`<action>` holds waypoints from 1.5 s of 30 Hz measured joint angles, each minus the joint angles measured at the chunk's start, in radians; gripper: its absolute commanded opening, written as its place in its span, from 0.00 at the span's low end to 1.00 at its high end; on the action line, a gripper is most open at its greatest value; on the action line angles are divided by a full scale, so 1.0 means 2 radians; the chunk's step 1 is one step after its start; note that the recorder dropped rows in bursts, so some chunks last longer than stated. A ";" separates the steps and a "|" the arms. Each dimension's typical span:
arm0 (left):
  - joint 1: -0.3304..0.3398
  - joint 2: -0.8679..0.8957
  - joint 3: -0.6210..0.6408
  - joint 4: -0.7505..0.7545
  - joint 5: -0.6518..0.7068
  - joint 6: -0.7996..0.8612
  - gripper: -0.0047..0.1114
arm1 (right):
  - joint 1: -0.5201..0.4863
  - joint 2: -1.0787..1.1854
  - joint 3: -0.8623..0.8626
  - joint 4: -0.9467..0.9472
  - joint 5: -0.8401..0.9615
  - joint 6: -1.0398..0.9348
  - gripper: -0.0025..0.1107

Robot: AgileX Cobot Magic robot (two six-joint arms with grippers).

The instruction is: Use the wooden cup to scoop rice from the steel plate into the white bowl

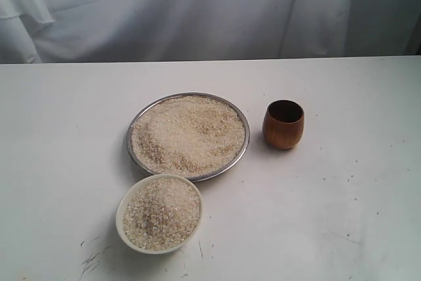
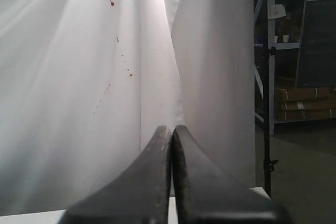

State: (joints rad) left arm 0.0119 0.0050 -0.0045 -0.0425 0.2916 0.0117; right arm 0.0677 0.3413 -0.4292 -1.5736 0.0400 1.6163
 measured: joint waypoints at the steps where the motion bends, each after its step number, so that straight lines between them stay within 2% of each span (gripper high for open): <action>1: 0.000 0.000 0.000 0.000 0.000 0.000 0.04 | 0.000 -0.008 0.006 0.000 0.001 0.000 0.02; 7: 0.000 0.000 0.000 0.000 0.000 0.000 0.04 | 0.000 -0.029 0.022 0.010 0.014 -0.006 0.02; 10: 0.000 0.000 0.000 0.000 0.000 0.000 0.04 | 0.000 -0.029 0.029 0.090 0.016 -0.075 0.02; 13: 0.000 0.000 0.000 0.000 0.000 0.000 0.04 | 0.000 -0.029 0.034 0.308 0.031 -0.275 0.02; 14: 0.000 0.000 0.000 0.000 0.000 0.000 0.04 | 0.000 -0.029 0.034 0.472 0.054 -0.451 0.02; 15: 0.000 0.000 0.000 0.000 0.000 0.000 0.04 | 0.000 -0.029 0.035 0.528 0.064 -0.525 0.02; 16: 0.000 0.000 0.000 0.000 0.000 0.000 0.04 | -0.001 -0.029 0.037 0.631 0.076 -0.631 0.02; 18: 0.000 0.000 0.000 0.000 0.000 0.000 0.04 | -0.001 -0.029 0.037 0.697 0.082 -0.697 0.02; 21: 0.000 0.000 0.000 0.000 0.000 0.000 0.04 | -0.001 -0.029 0.048 0.723 0.082 -0.718 0.02; 25: 0.000 0.000 0.000 0.000 0.000 0.000 0.04 | -0.001 -0.031 0.104 0.727 0.077 -0.721 0.02; 31: 0.000 0.000 0.000 0.000 0.000 0.000 0.04 | -0.001 -0.122 0.205 0.727 0.069 -0.724 0.02; 36: 0.000 0.000 0.000 0.000 0.000 0.000 0.04 | -0.001 -0.165 0.213 0.727 0.103 -0.723 0.02; 45: 0.000 0.000 0.000 0.000 0.000 0.000 0.04 | -0.001 -0.168 0.213 0.718 0.151 -0.734 0.02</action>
State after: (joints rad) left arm 0.0119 0.0050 -0.0045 -0.0425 0.2916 0.0117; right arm 0.0653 0.0062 -0.0034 -0.1379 0.3423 0.1483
